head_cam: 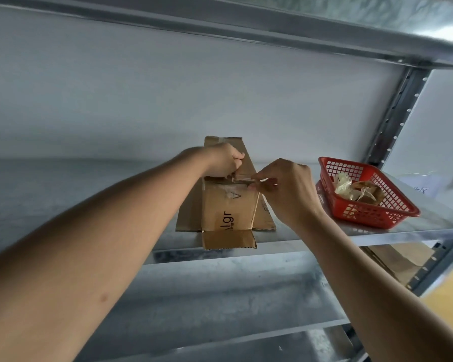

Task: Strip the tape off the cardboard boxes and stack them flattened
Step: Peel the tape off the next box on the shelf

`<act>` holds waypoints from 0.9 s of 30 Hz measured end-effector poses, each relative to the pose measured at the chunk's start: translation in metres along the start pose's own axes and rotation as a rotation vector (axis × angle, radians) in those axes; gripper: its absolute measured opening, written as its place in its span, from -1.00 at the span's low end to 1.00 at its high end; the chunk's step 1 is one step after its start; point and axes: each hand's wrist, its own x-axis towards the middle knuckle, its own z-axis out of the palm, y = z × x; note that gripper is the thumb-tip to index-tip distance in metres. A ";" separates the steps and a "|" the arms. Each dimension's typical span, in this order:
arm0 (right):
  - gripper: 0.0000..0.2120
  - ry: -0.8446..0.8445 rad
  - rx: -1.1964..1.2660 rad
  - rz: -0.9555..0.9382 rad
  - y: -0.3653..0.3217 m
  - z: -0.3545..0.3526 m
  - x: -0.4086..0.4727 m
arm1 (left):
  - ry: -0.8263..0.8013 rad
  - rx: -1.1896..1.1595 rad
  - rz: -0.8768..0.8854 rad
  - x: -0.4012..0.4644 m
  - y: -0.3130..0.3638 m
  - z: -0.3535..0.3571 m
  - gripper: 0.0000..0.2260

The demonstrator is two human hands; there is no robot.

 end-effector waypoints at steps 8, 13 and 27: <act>-0.89 0.080 0.196 0.260 0.016 -0.003 -0.001 | -0.036 0.399 -0.068 -0.029 -0.020 -0.026 -0.32; -0.90 0.018 0.284 0.228 0.024 -0.003 0.002 | -0.033 0.276 -0.028 -0.023 -0.028 -0.010 -0.51; -0.86 0.183 0.189 -0.257 -0.020 -0.010 -0.002 | -0.080 0.020 -0.021 -0.022 -0.038 -0.002 -0.48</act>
